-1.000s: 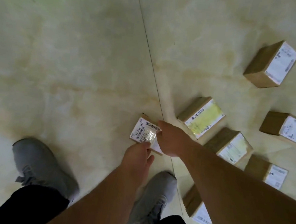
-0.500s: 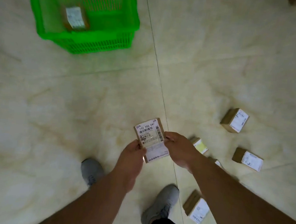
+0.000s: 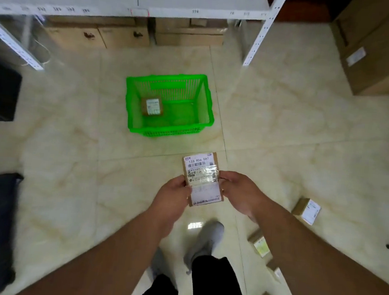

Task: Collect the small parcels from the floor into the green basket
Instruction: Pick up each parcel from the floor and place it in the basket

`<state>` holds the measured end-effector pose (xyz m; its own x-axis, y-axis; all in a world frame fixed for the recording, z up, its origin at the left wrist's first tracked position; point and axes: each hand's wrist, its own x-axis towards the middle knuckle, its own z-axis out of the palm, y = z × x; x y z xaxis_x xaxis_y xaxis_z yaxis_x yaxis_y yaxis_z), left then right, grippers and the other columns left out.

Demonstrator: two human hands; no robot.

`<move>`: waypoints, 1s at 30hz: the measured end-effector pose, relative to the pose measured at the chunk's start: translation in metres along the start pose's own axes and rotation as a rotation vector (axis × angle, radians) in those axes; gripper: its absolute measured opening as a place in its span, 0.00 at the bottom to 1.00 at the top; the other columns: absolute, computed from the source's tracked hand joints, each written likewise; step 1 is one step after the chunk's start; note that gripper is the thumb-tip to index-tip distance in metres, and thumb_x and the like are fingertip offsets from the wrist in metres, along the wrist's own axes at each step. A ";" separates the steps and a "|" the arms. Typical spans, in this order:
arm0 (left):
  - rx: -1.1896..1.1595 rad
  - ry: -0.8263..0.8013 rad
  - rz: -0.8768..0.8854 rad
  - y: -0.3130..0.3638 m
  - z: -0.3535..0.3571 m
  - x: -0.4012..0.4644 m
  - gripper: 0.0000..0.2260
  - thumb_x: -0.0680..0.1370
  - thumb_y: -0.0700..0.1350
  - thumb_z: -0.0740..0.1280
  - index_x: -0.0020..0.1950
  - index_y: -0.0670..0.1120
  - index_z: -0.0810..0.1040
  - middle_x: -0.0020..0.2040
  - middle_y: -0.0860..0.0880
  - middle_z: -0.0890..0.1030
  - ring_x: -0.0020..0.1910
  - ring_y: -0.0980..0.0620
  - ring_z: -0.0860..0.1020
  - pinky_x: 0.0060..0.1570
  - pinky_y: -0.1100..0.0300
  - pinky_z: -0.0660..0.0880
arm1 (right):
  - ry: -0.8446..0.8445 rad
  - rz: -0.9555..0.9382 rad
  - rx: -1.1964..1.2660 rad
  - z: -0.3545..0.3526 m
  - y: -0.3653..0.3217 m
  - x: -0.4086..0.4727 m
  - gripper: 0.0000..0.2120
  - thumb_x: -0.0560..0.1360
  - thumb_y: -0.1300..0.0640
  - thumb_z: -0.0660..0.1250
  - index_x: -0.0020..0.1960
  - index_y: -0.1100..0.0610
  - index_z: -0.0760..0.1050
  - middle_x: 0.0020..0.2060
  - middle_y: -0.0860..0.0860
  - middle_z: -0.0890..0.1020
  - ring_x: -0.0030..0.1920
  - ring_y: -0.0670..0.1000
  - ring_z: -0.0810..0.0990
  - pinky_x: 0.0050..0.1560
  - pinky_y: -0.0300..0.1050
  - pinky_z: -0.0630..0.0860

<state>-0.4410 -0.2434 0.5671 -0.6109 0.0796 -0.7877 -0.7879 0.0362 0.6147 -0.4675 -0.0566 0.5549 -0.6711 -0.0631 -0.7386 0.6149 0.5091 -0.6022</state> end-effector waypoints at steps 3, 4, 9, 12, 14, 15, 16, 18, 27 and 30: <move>-0.047 0.031 0.015 0.027 -0.007 0.007 0.18 0.79 0.34 0.60 0.57 0.50 0.85 0.53 0.54 0.88 0.54 0.51 0.85 0.63 0.49 0.78 | -0.021 -0.023 0.010 -0.008 -0.028 0.016 0.19 0.72 0.54 0.56 0.52 0.45 0.85 0.50 0.47 0.88 0.53 0.53 0.85 0.63 0.54 0.78; -0.064 0.044 0.004 0.035 -0.008 0.012 0.19 0.80 0.33 0.60 0.56 0.51 0.86 0.52 0.54 0.88 0.53 0.52 0.85 0.61 0.50 0.78 | -0.030 -0.026 0.010 -0.011 -0.035 0.023 0.19 0.72 0.54 0.56 0.52 0.45 0.85 0.50 0.47 0.87 0.53 0.52 0.85 0.62 0.53 0.78; -0.114 0.098 -0.020 0.074 -0.009 0.040 0.19 0.80 0.33 0.59 0.56 0.51 0.85 0.54 0.53 0.88 0.53 0.53 0.85 0.55 0.53 0.81 | -0.090 -0.026 0.011 -0.031 -0.069 0.064 0.18 0.74 0.54 0.57 0.55 0.49 0.84 0.52 0.51 0.87 0.49 0.53 0.83 0.48 0.45 0.77; -0.160 0.109 -0.045 0.095 -0.008 0.061 0.19 0.81 0.32 0.58 0.59 0.49 0.84 0.54 0.52 0.88 0.50 0.56 0.85 0.45 0.61 0.79 | -0.113 -0.039 -0.034 -0.046 -0.085 0.092 0.18 0.78 0.57 0.57 0.57 0.51 0.84 0.53 0.52 0.86 0.48 0.51 0.83 0.44 0.40 0.76; -0.183 0.106 -0.034 0.106 -0.008 0.077 0.19 0.81 0.32 0.58 0.60 0.49 0.84 0.54 0.52 0.88 0.50 0.57 0.85 0.44 0.62 0.78 | -0.123 -0.054 -0.084 -0.054 -0.097 0.110 0.18 0.79 0.57 0.56 0.59 0.51 0.83 0.54 0.51 0.86 0.51 0.51 0.82 0.46 0.42 0.76; -0.188 0.113 -0.033 0.111 -0.008 0.085 0.19 0.81 0.33 0.59 0.58 0.50 0.85 0.53 0.54 0.88 0.49 0.58 0.85 0.45 0.61 0.77 | -0.127 -0.054 -0.115 -0.058 -0.103 0.118 0.18 0.80 0.57 0.57 0.60 0.51 0.83 0.53 0.50 0.86 0.51 0.50 0.82 0.47 0.43 0.75; -0.184 0.127 -0.038 0.117 -0.010 0.094 0.18 0.81 0.34 0.59 0.57 0.51 0.85 0.51 0.55 0.88 0.48 0.59 0.84 0.46 0.61 0.77 | -0.131 -0.068 -0.145 -0.061 -0.109 0.127 0.17 0.80 0.57 0.57 0.60 0.51 0.83 0.53 0.50 0.86 0.51 0.50 0.82 0.48 0.45 0.75; -0.174 0.142 -0.044 0.126 -0.014 0.110 0.17 0.81 0.35 0.60 0.57 0.52 0.85 0.51 0.56 0.88 0.52 0.56 0.83 0.51 0.57 0.75 | -0.136 -0.092 -0.217 -0.065 -0.123 0.146 0.17 0.79 0.56 0.57 0.61 0.52 0.82 0.54 0.52 0.85 0.52 0.53 0.82 0.52 0.50 0.77; -0.334 0.111 -0.107 0.174 -0.059 0.200 0.15 0.82 0.37 0.61 0.53 0.52 0.85 0.53 0.53 0.88 0.58 0.51 0.83 0.58 0.54 0.75 | -0.131 -0.027 -0.313 -0.065 -0.200 0.242 0.19 0.78 0.56 0.58 0.62 0.51 0.82 0.59 0.52 0.85 0.57 0.54 0.82 0.62 0.54 0.78; -0.385 0.118 -0.150 0.183 -0.081 0.243 0.16 0.81 0.36 0.61 0.48 0.53 0.85 0.50 0.53 0.88 0.56 0.52 0.83 0.61 0.52 0.76 | -0.116 0.000 -0.367 -0.056 -0.216 0.287 0.18 0.80 0.59 0.59 0.64 0.52 0.81 0.60 0.51 0.84 0.59 0.54 0.81 0.63 0.52 0.76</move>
<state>-0.7402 -0.2983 0.4850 -0.4740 -0.0135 -0.8804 -0.8268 -0.3372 0.4503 -0.8166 -0.1366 0.4902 -0.6070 -0.1489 -0.7806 0.4114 0.7815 -0.4690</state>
